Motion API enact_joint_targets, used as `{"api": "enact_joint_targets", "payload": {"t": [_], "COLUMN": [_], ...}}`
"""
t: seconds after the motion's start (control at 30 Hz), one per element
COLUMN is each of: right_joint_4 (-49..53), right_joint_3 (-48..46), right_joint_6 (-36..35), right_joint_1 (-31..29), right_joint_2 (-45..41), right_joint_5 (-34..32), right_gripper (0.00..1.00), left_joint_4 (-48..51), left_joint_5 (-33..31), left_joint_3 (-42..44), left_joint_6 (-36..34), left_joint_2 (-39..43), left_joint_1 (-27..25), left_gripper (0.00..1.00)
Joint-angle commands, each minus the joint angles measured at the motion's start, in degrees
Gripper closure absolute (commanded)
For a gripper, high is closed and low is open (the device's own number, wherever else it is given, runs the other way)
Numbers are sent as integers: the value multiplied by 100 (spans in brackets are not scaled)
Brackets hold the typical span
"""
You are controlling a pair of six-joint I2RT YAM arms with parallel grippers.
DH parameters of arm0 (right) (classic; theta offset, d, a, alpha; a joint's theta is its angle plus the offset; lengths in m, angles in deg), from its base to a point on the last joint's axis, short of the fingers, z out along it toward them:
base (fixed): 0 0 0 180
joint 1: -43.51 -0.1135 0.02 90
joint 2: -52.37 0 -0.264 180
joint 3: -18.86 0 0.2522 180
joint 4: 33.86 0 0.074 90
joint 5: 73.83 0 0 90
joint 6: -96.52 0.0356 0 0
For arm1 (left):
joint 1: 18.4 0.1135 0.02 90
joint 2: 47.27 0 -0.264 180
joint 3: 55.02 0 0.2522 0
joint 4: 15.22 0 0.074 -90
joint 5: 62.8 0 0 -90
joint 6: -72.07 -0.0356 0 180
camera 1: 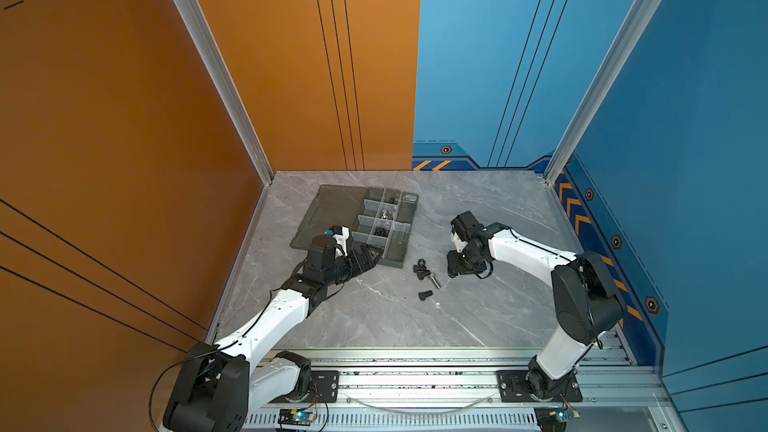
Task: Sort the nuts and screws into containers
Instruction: 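Lower the right gripper and close on another black hex nut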
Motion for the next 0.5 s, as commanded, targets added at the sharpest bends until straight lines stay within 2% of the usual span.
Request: {"api": "enact_joint_targets", "payload": {"t": [0.0,0.47], "right_joint_4": [59,-259], "right_joint_3": [-55,-7], "right_joint_6": [148,304], "right_joint_1": [-48,-94], "right_joint_2": [-15,405], "right_joint_5": [-260,-290], "right_gripper": [47,49], "left_joint_4": [-92,-72], "left_joint_5": [-26,-86], "left_joint_3": [83,123], "left_joint_6": [-51,-47], "left_joint_2": [-16,57], "left_joint_1": [-48,-50], "left_gripper": [2,2]}}
